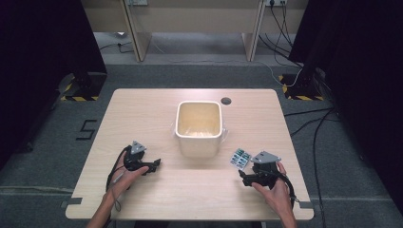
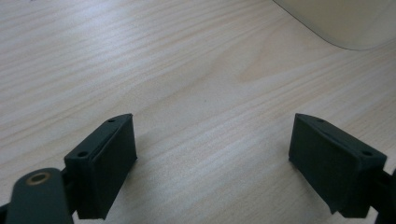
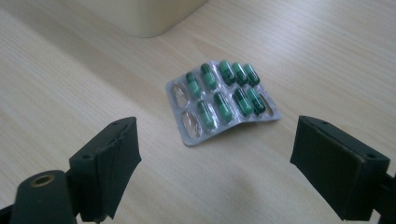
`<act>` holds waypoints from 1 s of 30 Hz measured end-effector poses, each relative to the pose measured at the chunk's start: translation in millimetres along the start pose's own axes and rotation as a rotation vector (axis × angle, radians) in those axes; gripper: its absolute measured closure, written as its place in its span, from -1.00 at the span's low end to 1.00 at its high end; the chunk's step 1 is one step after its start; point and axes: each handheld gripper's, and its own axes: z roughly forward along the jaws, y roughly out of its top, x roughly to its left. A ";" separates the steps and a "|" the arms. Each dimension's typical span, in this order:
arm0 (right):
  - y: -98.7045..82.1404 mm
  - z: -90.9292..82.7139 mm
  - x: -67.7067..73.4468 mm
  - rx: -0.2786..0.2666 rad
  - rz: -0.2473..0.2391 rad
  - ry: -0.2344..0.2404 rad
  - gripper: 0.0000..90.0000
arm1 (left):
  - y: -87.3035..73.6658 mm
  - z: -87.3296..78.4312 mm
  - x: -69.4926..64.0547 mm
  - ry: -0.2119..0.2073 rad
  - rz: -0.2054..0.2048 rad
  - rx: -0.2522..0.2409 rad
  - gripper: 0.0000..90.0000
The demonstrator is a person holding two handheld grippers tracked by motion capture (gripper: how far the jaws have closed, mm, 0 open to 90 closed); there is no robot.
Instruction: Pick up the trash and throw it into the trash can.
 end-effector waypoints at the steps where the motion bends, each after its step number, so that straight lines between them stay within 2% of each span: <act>1: 4.3 3.1 1.7 0.014 -0.025 -0.001 -0.66 | 0.0 0.0 0.0 0.000 -0.001 0.000 -0.69; 4: 8.5 7.3 1.3 0.011 -0.036 0.015 -0.66 | 0.0 0.0 0.0 0.000 0.000 0.000 -0.69; 8: 11.8 13.6 -2.7 0.003 -0.037 0.012 -0.66 | 0.0 0.0 0.0 0.000 -0.001 0.000 -0.69; 14: 17.2 27.3 -11.1 0.033 -0.026 -0.019 -0.66 | 0.0 0.0 0.0 0.000 0.000 0.000 -0.69; 19: 19.3 39.3 -15.7 0.040 -0.035 0.020 -0.66 | 0.0 0.0 0.0 0.000 0.000 0.000 -0.69; 30: 21.4 53.3 -19.6 0.059 -0.022 0.049 -0.66 | 0.0 0.0 0.0 0.000 -0.001 0.000 -0.69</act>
